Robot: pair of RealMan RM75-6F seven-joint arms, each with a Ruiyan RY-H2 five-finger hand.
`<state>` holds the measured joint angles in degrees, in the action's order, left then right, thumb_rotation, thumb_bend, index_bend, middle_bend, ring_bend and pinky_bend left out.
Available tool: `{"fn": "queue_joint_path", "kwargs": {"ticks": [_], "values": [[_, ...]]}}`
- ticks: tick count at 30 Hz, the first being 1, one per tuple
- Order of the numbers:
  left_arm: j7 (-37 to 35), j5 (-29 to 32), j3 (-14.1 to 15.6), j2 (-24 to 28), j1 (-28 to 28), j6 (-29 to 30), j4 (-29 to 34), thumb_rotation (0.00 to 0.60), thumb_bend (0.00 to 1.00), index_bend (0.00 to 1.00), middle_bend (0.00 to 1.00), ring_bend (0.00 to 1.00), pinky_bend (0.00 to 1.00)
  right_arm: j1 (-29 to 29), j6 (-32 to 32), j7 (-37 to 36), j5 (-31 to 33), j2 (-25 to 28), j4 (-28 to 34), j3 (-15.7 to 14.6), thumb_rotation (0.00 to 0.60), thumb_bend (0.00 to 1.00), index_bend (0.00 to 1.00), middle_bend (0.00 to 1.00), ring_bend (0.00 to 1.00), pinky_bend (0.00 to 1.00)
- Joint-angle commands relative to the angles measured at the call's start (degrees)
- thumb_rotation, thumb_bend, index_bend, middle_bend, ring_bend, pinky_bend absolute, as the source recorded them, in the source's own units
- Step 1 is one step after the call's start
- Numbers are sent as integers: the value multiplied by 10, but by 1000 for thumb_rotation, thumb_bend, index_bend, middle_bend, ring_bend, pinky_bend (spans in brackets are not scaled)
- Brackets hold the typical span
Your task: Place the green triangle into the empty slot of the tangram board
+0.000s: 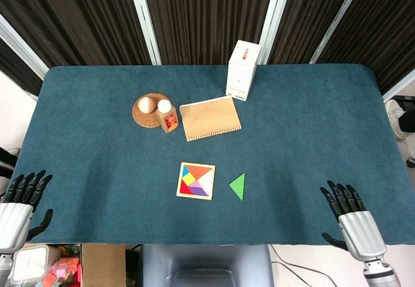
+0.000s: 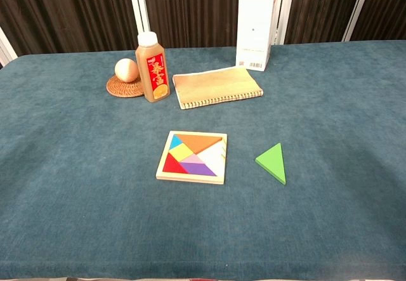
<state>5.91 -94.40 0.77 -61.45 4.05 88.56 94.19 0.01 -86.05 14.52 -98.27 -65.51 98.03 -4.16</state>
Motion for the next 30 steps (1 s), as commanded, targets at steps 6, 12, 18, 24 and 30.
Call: {"fn": "queue_joint_path", "kwargs": {"ticks": [6,12,18,24,30], "values": [[3,-4,3,-4,2,-5,-1,600,464,0,30,14,49,16,27,4,2,-7,-2,3,600,66,0,0,0,0],[-11,-4,1,0,7,-8,-4,600,464,0,30,15,49,103,139,54,28,-24,21,51,600,149,0,0,0,0],[-10,0,0,0,8,-9,-2,600,463,0,28,14,50,220,302,137,125,-51,34,117,600,193,12,0,0,0],[-11,1,-2,0,7,-5,-4,600,463,0,26,14,49,301,403,185,226,-78,-7,143,600,254,131,0,0,0],[-12,5,-2,2,5,-5,-1,600,463,0,26,14,49,347,431,205,270,-116,-59,143,600,295,209,0,0,0]]}}
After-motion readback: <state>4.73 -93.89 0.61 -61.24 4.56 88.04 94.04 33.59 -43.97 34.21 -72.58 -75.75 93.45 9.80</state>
